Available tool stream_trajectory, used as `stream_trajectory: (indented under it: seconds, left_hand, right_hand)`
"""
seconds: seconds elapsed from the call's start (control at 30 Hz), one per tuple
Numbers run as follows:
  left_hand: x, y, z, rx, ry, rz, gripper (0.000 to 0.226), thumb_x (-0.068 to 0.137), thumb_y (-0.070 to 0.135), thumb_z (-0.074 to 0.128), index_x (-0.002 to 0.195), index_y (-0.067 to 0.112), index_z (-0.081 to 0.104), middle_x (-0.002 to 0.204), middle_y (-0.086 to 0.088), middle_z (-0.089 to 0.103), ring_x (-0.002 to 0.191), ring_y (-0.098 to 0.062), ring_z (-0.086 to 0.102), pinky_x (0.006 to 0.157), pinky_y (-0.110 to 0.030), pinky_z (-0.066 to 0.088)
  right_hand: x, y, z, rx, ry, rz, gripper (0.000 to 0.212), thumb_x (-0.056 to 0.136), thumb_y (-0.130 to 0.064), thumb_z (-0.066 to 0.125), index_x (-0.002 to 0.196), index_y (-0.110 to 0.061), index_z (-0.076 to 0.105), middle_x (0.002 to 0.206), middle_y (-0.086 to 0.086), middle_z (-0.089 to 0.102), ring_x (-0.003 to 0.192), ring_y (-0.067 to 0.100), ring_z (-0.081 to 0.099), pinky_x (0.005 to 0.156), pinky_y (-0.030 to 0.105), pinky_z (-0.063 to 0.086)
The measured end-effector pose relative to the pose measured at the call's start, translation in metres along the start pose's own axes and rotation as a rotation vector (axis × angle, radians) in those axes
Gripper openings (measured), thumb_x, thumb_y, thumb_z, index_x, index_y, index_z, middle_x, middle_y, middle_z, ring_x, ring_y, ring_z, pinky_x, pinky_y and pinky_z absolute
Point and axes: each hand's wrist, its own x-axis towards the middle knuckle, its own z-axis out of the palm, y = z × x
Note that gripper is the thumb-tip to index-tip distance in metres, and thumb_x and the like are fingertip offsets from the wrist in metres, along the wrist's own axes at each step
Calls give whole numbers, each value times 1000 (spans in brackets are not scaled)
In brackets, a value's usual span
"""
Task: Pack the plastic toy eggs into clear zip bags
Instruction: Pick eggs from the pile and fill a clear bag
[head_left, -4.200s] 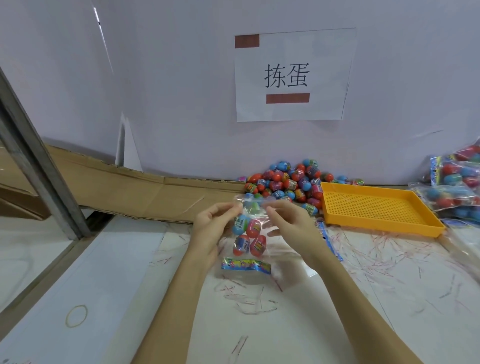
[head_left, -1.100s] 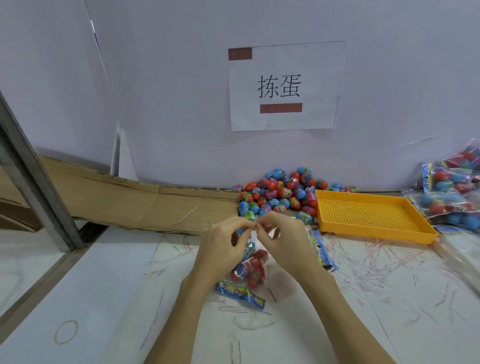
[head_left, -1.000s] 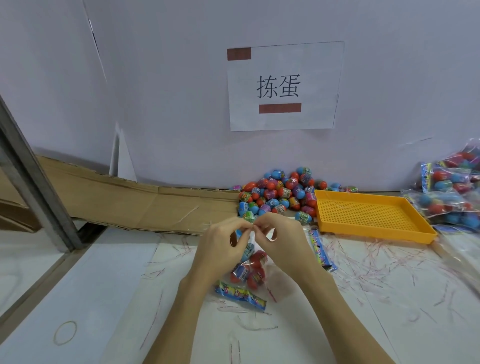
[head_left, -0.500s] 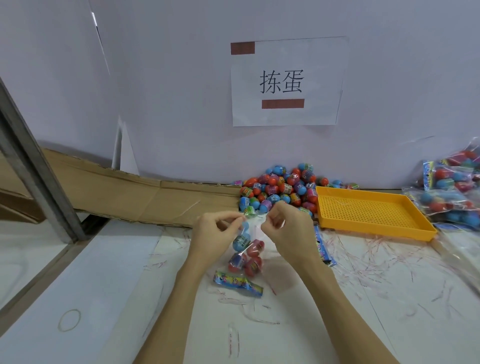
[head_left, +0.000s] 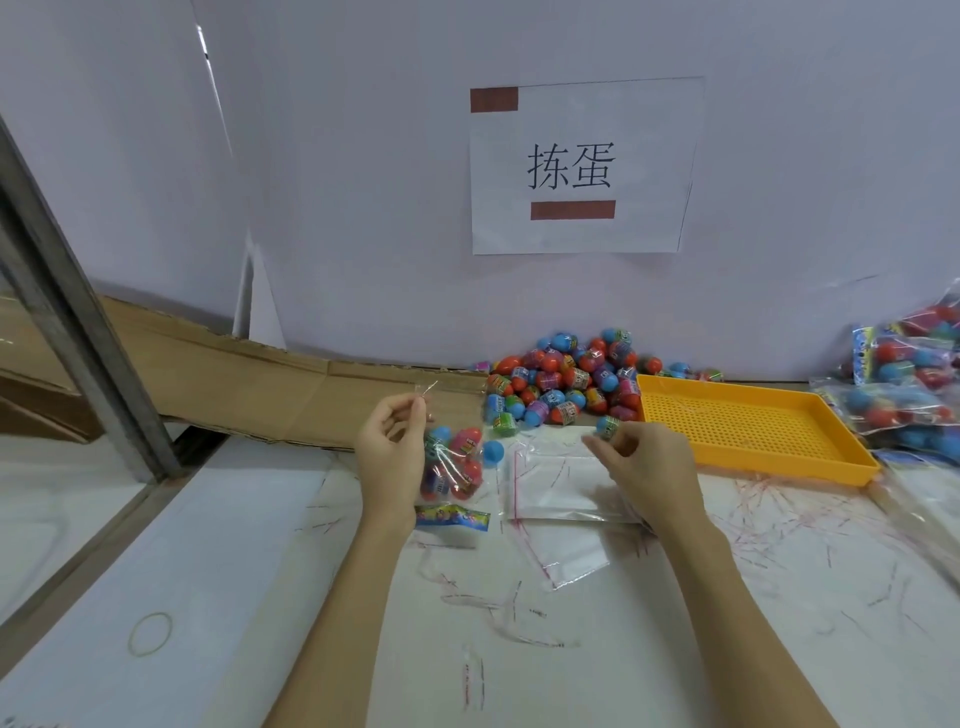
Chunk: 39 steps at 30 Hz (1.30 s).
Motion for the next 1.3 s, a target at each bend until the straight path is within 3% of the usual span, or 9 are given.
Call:
stream_trajectory:
  seconds: [0.1, 0.2, 0.27, 0.43, 0.53, 0.77, 0.93, 1.13, 1.3]
  left_hand:
    - [-3, 0, 4, 9, -21, 11, 13, 100, 16, 67, 95, 27, 72, 85, 11, 75, 85, -5, 71, 75, -22, 55]
    - [-7, -2, 10, 15, -54, 14, 12, 99, 18, 68, 95, 28, 73, 86, 9, 76, 85, -7, 72, 77, -27, 58]
    - [-10, -3, 14, 33, -82, 18, 9, 99, 20, 68, 96, 27, 73, 87, 9, 76, 86, -10, 73, 78, -32, 61]
    - [-18, 0, 21, -12, -157, 45, 9, 99, 17, 69, 98, 24, 74, 89, 9, 77, 85, -11, 75, 67, -22, 60]
    - [-22, 2, 24, -15, -232, 14, 9, 99, 19, 69, 98, 27, 75, 89, 8, 78, 86, -10, 76, 65, -24, 61]
    - [-22, 1, 23, -50, -316, -43, 10, 99, 14, 69, 105, 14, 76, 91, 0, 81, 87, -16, 78, 66, -23, 60]
    - [-16, 3, 13, 24, -358, -82, 11, 96, 19, 73, 104, 19, 80, 89, 1, 79, 83, -11, 74, 72, -23, 61]
    - [-8, 5, 1, 38, -450, -126, 14, 94, 16, 73, 104, 22, 81, 93, -1, 80, 87, -17, 76, 76, -26, 62]
    - [-7, 10, -8, -1, -515, -119, 17, 82, 18, 81, 93, 31, 84, 93, -5, 81, 86, -22, 78, 72, -25, 62]
  right_hand:
    - [1, -2, -1, 48, 62, 34, 45, 101, -31, 60, 58, -19, 57, 52, -4, 54, 52, 16, 49, 52, 30, 34]
    - [-1, -15, -1, 196, -51, -19, 8, 100, -13, 61, 97, -18, 67, 86, -6, 68, 76, 9, 62, 60, 13, 45]
    - [-4, -27, 5, 321, -124, -50, 19, 99, -6, 60, 112, -19, 68, 98, -7, 71, 83, 7, 68, 67, 15, 53]
    - [-15, -51, 22, 724, -199, 43, 9, 96, -31, 68, 100, -29, 76, 87, -14, 77, 83, 4, 73, 63, 16, 55]
    - [-17, -53, 25, 766, -121, 82, 5, 92, -28, 74, 95, -28, 78, 85, -13, 77, 81, 6, 73, 64, 17, 57]
    - [-12, -42, 18, 794, -32, 197, 9, 93, -19, 74, 86, -21, 78, 78, -5, 76, 76, 11, 72, 62, 17, 56]
    - [-9, -40, 9, 798, -66, 174, 5, 91, -17, 75, 94, -20, 79, 80, -3, 77, 73, 11, 73, 63, 17, 56]
    - [-6, -38, -1, 860, -173, 219, 7, 87, -19, 79, 92, -14, 81, 85, 1, 78, 80, 12, 74, 69, 19, 58]
    - [-5, -33, -6, 872, -225, 195, 9, 88, -11, 78, 96, -13, 81, 89, 5, 79, 84, 19, 75, 76, 25, 61]
